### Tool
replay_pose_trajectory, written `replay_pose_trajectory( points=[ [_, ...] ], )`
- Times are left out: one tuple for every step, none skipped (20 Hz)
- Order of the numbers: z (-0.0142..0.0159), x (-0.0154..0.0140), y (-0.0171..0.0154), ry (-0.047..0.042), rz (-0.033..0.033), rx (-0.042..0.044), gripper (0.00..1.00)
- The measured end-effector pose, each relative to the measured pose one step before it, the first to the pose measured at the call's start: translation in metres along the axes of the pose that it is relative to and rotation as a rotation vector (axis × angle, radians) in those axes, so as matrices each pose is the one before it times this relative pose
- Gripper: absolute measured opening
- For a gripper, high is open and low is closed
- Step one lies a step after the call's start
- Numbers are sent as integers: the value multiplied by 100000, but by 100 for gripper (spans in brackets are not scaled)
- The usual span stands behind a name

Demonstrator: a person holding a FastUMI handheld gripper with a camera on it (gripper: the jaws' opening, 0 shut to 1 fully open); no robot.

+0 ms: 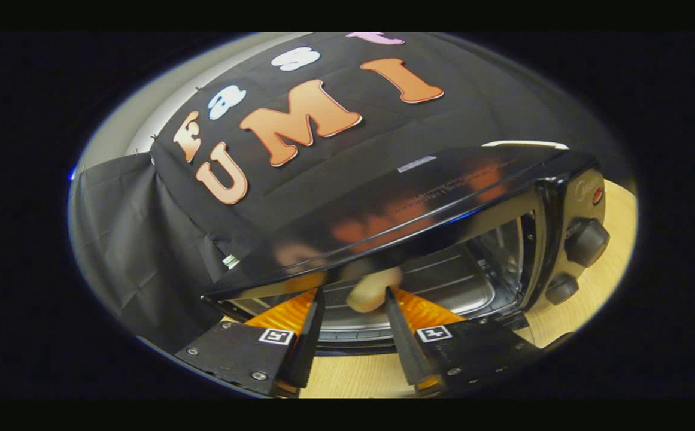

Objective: Open the toaster oven, put the food inside, and close the toaster oven door.

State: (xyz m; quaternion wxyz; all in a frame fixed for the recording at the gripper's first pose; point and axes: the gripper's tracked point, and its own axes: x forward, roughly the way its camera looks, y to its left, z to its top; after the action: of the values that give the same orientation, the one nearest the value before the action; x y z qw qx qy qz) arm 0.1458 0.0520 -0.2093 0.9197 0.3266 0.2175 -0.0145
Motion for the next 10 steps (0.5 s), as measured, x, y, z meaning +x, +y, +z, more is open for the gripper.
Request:
replay_pose_trajectory(
  points=[
    [40, -326, 45, -737, 202, 290, 63],
    [-4, -384, 119, -495, 284, 750, 65],
    [-109, -440, -43, -30, -74, 1077, 65],
    [-89, -414, 52, -379, 371, 1032, 67],
    [-286, -482, 49, 414, 171, 756, 67],
    [-427, -529, -106, 1377, 30, 405, 67],
    [-509, -679, 93, 1373, 1151, 435, 67],
    [-136, -575, 5, 192, 408, 1088, 67],
    [-130, -714, 83, 124, 1026, 758, 67],
    [-64, -693, 15, -523, 431, 884, 67]
  ],
)
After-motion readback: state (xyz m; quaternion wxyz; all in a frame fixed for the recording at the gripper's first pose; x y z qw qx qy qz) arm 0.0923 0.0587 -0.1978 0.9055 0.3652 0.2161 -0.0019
